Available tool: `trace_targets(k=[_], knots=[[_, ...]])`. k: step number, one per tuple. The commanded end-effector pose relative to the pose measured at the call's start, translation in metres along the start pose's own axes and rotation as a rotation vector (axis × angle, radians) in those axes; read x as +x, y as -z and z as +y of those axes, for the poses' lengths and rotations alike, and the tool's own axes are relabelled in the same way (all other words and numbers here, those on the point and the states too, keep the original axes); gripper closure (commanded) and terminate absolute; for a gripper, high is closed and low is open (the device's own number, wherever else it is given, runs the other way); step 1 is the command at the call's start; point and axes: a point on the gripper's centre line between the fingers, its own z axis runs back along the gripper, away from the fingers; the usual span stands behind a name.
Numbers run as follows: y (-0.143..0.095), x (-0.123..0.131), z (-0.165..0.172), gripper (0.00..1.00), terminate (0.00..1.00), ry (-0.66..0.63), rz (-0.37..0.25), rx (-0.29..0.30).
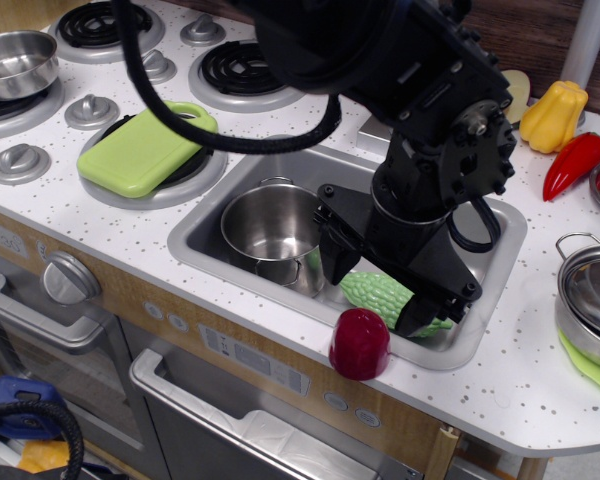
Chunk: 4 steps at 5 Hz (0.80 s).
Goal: Put sweet potato in pot which is in sink
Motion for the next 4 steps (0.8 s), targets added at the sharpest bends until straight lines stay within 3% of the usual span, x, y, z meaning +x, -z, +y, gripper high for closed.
trace_targets(k=[1, 4], knots=[[0.0, 0.0, 0.0, 0.0, 0.0, 0.0, 0.0, 0.0], [0.024, -0.009, 0.011, 0.0, 0.0, -0.008, -0.037, -0.046]])
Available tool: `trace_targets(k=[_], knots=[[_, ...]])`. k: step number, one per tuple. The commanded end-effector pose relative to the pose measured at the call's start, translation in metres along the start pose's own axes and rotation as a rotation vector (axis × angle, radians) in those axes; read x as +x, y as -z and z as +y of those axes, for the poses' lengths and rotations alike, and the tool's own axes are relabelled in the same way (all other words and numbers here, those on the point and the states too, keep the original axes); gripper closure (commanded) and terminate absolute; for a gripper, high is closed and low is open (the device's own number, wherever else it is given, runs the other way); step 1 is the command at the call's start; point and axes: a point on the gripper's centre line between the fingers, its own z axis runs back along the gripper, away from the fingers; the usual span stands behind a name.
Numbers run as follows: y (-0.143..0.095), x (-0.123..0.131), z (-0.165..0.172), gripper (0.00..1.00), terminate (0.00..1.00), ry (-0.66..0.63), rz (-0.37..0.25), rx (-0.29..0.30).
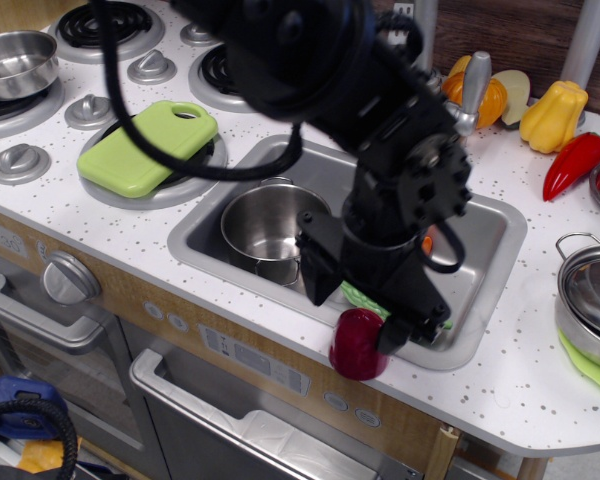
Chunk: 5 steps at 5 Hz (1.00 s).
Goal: Put sweet potato in pot which is in sink
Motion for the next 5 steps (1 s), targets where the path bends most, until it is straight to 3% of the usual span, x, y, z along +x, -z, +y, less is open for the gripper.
trace_targets(k=[1, 3, 4, 5], knots=[[0.016, -0.003, 0.003, 0.0, 0.0, -0.041, -0.078, -0.05], [0.035, -0.006, 0.001, 0.0, 0.0, -0.063, -0.134, -0.095], [0.035, -0.004, 0.003, 1.0, 0.0, -0.043, -0.137, -0.101], [0.023, 0.0, 0.009, 1.0, 0.0, 0.004, -0.123, -0.085]])
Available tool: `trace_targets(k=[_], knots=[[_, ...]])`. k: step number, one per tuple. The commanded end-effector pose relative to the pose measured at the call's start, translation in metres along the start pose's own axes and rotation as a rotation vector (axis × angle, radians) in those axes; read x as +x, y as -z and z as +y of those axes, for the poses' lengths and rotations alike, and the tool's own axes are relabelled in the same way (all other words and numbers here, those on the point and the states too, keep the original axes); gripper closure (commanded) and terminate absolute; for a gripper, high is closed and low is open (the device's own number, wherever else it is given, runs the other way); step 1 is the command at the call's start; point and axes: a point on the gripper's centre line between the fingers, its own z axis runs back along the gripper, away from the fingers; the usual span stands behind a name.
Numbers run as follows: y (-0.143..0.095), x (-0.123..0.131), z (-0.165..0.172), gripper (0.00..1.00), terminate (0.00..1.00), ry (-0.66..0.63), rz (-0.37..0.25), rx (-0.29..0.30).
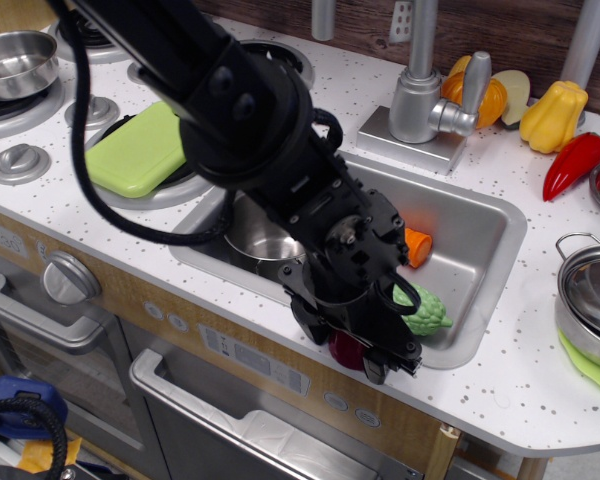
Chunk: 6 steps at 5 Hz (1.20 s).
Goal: Put sweet potato in pot which is in sink
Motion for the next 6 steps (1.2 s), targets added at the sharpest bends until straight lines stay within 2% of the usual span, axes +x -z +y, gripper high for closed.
trace_targets(k=[1, 2, 3, 4, 5, 6], knots=[[-0.023, 0.019, 0.015, 1.0, 0.0, 0.051, -0.013, 0.026], [-0.037, 0.032, 0.037, 1.0, 0.0, 0.148, 0.016, 0.072], [-0.036, 0.04, 0.064, 1.0, 0.0, 0.236, 0.005, 0.085], [-0.032, 0.047, 0.096, 1.0, 0.0, 0.318, -0.022, 0.101], [-0.025, 0.049, 0.113, 1.0, 0.0, 0.411, -0.084, 0.171], [-0.016, 0.05, 0.127, 0.0, 0.0, 0.536, -0.176, 0.236]])
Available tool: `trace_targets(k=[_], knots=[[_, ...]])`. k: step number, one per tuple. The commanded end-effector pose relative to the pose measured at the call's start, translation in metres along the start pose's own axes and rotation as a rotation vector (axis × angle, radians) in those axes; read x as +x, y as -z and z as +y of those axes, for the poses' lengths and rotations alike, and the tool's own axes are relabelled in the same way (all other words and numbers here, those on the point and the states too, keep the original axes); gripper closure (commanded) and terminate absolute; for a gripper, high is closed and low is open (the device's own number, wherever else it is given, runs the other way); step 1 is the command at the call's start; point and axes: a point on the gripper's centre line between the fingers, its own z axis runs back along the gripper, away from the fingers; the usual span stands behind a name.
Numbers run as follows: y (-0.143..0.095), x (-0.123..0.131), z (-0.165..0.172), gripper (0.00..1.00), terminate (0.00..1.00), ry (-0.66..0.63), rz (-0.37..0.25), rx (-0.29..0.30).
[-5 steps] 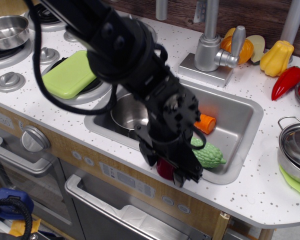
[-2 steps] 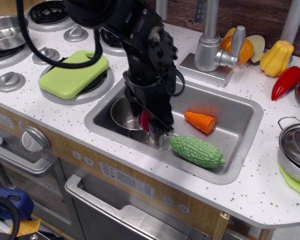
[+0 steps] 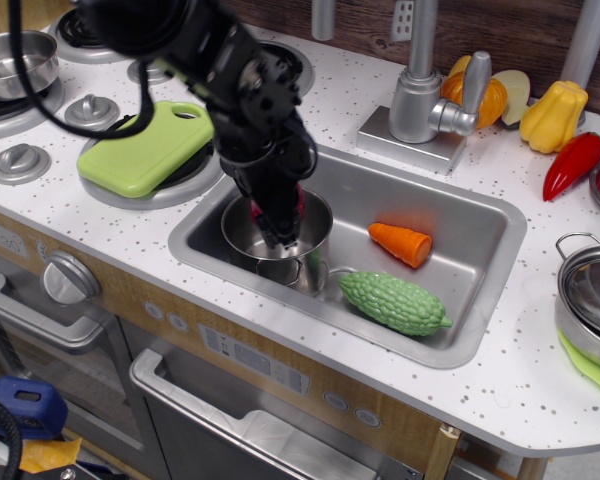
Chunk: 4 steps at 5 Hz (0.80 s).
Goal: Put sweet potato in pot which is in sink
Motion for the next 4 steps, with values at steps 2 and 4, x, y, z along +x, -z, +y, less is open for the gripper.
trace_targets(k=[2, 4], knots=[[-0.0001, -0.0016, 0.0131, 0.0, 0.0, 0.03, -0.042, 0.055], [-0.0001, -0.0016, 0.0131, 0.0, 1.0, 0.03, -0.042, 0.055]])
